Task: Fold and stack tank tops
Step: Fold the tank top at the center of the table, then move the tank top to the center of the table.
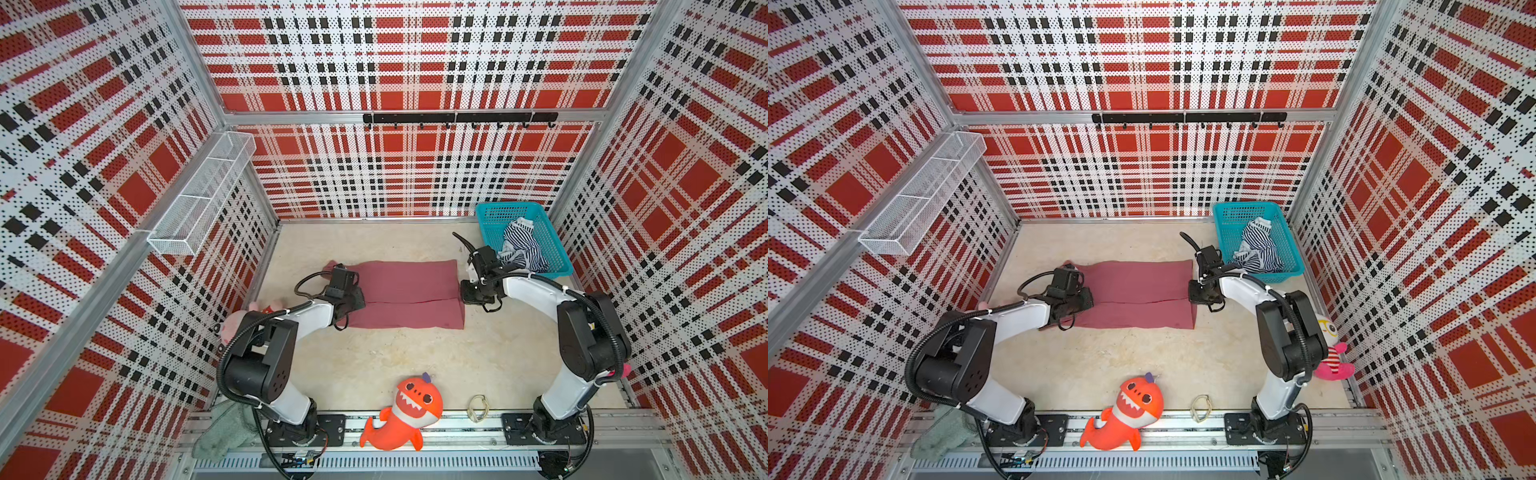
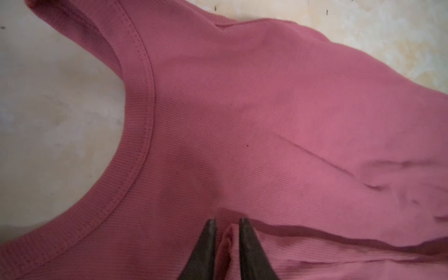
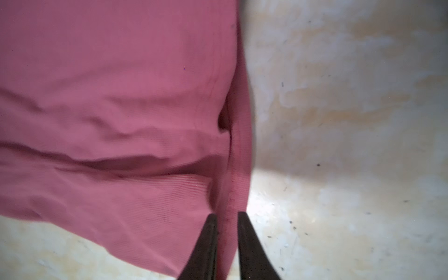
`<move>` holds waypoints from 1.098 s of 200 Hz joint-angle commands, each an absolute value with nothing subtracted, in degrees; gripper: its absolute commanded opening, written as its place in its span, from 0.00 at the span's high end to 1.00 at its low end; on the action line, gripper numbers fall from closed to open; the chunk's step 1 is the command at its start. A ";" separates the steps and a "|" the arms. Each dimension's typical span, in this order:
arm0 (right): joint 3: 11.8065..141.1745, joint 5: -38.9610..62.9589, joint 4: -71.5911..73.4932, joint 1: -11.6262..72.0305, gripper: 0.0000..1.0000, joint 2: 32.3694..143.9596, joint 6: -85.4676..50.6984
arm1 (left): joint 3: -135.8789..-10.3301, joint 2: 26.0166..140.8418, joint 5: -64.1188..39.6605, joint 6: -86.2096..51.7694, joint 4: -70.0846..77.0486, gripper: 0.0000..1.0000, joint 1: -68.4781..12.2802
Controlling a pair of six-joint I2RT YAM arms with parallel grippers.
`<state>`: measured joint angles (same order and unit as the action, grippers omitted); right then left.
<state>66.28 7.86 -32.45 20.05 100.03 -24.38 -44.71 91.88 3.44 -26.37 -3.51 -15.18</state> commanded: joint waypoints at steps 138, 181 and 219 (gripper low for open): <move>53.28 4.47 -25.20 30.94 0.82 96.08 -36.40 | -31.48 84.98 3.78 -36.28 2.53 0.56 -23.38; 50.51 -2.25 -28.39 29.45 0.83 96.29 -34.94 | -30.39 86.26 2.91 -33.44 2.29 0.57 -17.78; 48.79 -3.89 -29.20 29.00 0.83 96.36 -34.87 | -30.15 86.80 2.46 -32.17 2.02 0.57 -15.53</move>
<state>51.46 2.24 -25.12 30.44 95.50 -35.18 -31.51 85.25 1.39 -33.78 3.53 -16.91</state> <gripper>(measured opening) 0.175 0.432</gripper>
